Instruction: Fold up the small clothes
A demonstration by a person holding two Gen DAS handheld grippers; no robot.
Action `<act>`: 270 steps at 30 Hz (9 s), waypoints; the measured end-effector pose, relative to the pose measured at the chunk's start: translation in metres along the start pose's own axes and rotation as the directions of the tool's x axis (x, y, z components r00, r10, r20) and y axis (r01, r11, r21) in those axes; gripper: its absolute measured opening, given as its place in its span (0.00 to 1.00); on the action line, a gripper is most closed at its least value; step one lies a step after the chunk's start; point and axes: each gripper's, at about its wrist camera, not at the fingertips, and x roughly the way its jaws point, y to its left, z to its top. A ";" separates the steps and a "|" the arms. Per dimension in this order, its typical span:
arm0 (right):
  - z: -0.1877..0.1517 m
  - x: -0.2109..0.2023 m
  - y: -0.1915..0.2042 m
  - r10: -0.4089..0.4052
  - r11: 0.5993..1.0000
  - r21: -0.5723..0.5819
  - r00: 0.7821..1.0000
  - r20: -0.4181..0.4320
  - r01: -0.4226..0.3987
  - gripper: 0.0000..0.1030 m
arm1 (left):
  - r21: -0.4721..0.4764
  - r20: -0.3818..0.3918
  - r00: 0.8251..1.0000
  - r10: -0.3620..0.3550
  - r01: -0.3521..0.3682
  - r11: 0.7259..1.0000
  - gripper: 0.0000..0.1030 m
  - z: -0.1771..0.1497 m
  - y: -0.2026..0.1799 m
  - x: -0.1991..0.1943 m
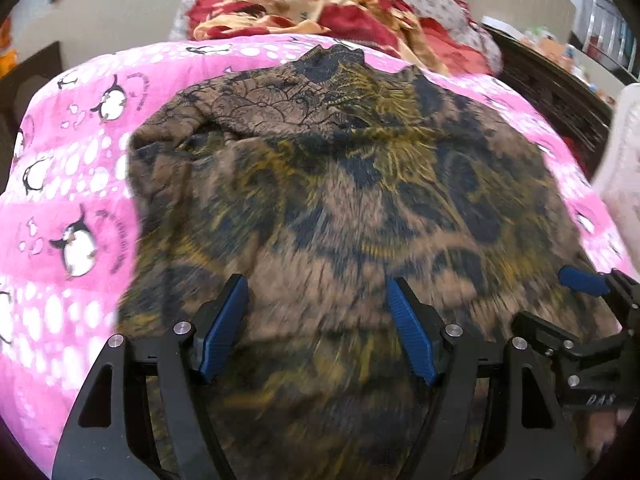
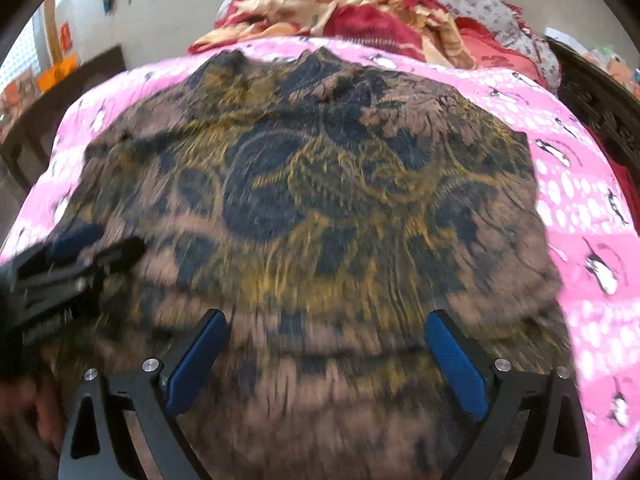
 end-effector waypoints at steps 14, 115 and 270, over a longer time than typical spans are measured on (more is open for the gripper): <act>-0.180 -0.112 -0.047 0.044 0.997 -0.068 0.998 -0.046 -0.047 0.97 | -0.026 -0.330 0.923 -0.197 0.200 0.979 0.70 -0.179 0.072 -0.150; -0.060 -0.066 -0.227 0.365 0.740 0.457 0.865 0.344 -0.494 0.04 | -0.344 0.097 0.906 -0.412 0.419 0.840 0.05 -0.001 0.126 -0.089; -0.069 -0.035 -0.031 -0.148 0.989 0.037 0.983 0.108 0.145 0.83 | -0.289 0.082 0.993 -0.085 0.106 0.951 0.56 0.022 0.060 -0.004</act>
